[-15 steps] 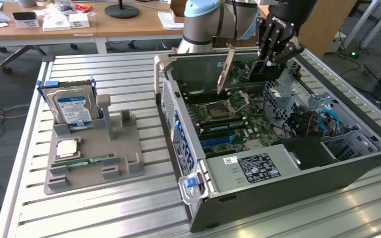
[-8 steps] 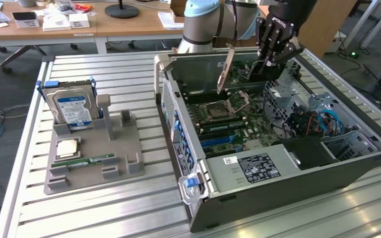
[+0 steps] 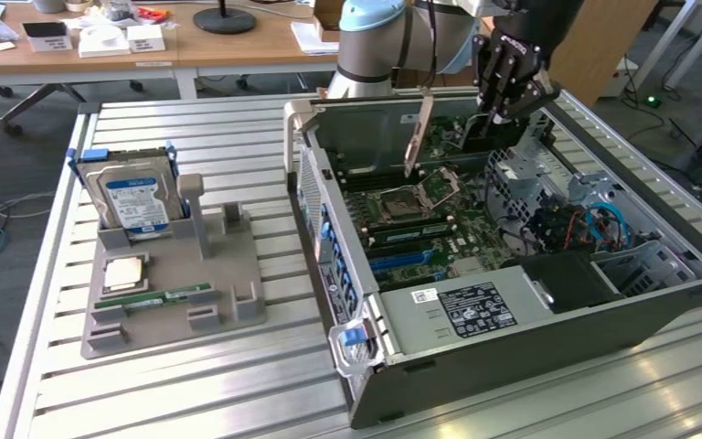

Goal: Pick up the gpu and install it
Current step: 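Insert the gpu into the slot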

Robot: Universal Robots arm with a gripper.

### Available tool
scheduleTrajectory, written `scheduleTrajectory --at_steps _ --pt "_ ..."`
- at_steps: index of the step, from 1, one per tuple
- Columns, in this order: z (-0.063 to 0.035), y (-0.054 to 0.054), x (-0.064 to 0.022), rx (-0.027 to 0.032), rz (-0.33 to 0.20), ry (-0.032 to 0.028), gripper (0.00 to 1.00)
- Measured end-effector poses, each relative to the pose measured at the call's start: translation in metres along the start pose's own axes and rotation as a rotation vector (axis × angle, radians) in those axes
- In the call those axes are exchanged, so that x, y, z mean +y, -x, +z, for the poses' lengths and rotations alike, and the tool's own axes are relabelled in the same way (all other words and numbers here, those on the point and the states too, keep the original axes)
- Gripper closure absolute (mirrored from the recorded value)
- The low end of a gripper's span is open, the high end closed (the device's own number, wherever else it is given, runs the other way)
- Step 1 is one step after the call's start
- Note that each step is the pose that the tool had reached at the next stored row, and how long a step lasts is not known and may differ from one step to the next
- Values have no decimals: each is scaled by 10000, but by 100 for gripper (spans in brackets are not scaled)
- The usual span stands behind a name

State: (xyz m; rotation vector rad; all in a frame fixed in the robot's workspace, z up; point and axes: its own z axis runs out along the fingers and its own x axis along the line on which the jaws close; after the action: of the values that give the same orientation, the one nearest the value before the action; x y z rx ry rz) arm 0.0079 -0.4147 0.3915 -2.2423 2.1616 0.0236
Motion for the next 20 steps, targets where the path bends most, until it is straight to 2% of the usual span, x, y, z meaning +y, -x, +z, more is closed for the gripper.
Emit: scheduleTrajectory --at_steps 4,11,16,20 --pt "17 -12 23 3 1 0 74" --pt "27 -102 60 0 1 -1 74" --pt "31 -106 63 2 1 -1 74" --pt "96 -108 74 1 2 -1 74"
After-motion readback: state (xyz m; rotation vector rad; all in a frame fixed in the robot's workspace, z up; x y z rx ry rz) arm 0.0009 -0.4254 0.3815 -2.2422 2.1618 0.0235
